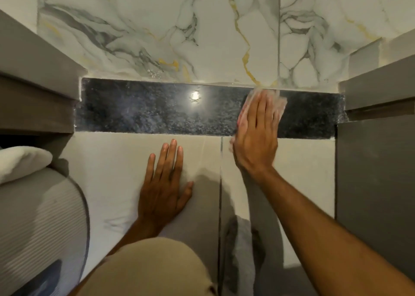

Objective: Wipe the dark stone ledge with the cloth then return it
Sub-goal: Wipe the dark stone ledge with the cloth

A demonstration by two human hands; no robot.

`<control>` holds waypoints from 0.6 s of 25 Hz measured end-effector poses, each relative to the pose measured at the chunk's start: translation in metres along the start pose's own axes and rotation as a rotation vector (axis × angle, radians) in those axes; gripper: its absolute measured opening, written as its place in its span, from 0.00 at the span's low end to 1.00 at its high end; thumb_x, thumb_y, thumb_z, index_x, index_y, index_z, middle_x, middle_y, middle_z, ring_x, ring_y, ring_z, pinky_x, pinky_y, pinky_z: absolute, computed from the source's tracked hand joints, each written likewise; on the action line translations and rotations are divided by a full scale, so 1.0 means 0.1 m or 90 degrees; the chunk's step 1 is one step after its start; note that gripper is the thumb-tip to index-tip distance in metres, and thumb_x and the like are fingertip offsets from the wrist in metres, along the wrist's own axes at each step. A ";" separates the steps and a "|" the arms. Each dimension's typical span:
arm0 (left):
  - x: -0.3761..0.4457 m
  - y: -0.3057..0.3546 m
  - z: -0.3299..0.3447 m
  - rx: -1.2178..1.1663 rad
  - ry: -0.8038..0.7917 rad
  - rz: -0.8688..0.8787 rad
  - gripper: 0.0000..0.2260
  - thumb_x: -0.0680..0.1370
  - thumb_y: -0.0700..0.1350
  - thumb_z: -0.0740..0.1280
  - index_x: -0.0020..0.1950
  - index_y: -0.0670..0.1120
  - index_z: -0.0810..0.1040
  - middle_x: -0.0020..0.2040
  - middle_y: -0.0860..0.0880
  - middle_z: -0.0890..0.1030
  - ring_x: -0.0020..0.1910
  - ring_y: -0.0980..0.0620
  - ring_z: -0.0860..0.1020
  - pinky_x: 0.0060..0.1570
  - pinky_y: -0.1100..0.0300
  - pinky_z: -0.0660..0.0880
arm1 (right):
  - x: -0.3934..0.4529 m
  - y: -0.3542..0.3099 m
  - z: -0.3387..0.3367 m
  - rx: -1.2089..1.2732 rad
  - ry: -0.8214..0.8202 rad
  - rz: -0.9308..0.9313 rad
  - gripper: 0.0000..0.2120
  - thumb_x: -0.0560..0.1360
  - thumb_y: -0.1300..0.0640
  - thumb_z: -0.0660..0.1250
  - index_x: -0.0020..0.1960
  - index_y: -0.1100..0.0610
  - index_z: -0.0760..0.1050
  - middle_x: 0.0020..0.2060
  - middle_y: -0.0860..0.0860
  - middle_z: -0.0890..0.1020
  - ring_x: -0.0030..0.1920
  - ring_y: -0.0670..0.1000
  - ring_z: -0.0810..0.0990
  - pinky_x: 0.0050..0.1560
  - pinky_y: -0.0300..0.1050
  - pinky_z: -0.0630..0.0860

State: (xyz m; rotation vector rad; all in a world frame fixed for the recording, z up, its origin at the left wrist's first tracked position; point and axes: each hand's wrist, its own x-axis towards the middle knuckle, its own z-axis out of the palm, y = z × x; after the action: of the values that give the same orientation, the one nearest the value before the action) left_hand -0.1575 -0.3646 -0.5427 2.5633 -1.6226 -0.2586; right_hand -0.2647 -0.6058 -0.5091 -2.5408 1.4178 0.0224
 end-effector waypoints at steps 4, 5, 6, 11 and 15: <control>-0.13 -0.08 0.02 0.021 0.016 -0.106 0.35 0.87 0.60 0.51 0.88 0.39 0.56 0.88 0.36 0.58 0.88 0.37 0.57 0.87 0.37 0.52 | 0.11 -1.12 0.37 0.024 0.025 -0.214 0.32 0.88 0.53 0.51 0.89 0.61 0.48 0.89 0.60 0.51 0.90 0.58 0.49 0.90 0.60 0.49; -0.21 -0.13 0.00 0.023 0.018 -0.130 0.34 0.88 0.60 0.52 0.88 0.40 0.57 0.88 0.36 0.58 0.88 0.36 0.58 0.86 0.36 0.55 | -0.08 -1.19 0.39 0.024 -0.026 -0.291 0.32 0.88 0.53 0.53 0.89 0.61 0.49 0.89 0.59 0.51 0.90 0.57 0.48 0.91 0.58 0.47; -0.30 -0.22 -0.05 0.026 0.019 -0.155 0.34 0.87 0.59 0.53 0.88 0.40 0.57 0.88 0.36 0.58 0.87 0.36 0.58 0.85 0.35 0.57 | -0.28 -1.11 0.35 0.012 -0.070 -0.341 0.33 0.87 0.53 0.54 0.89 0.60 0.50 0.89 0.57 0.52 0.90 0.55 0.48 0.91 0.57 0.46; -0.52 -0.52 -0.14 0.001 0.023 -0.272 0.34 0.87 0.60 0.53 0.88 0.42 0.57 0.89 0.37 0.55 0.88 0.36 0.55 0.86 0.33 0.53 | -0.20 -0.47 0.13 -0.048 -0.079 -0.281 0.31 0.88 0.50 0.47 0.89 0.57 0.47 0.90 0.56 0.50 0.90 0.53 0.45 0.89 0.61 0.54; -0.59 -0.54 0.00 -0.002 0.035 -0.308 0.35 0.88 0.63 0.49 0.90 0.44 0.50 0.90 0.40 0.51 0.90 0.40 0.49 0.88 0.41 0.43 | 0.25 -1.83 0.46 -0.010 -0.004 -0.258 0.32 0.89 0.48 0.46 0.89 0.60 0.46 0.89 0.59 0.49 0.90 0.57 0.48 0.90 0.60 0.49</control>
State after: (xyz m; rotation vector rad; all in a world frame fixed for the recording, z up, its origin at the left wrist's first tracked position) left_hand -0.1338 -0.2885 -0.5464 2.8939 -0.9605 -0.2201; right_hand -0.0926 -0.5247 -0.5220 -2.7861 0.8792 -0.0266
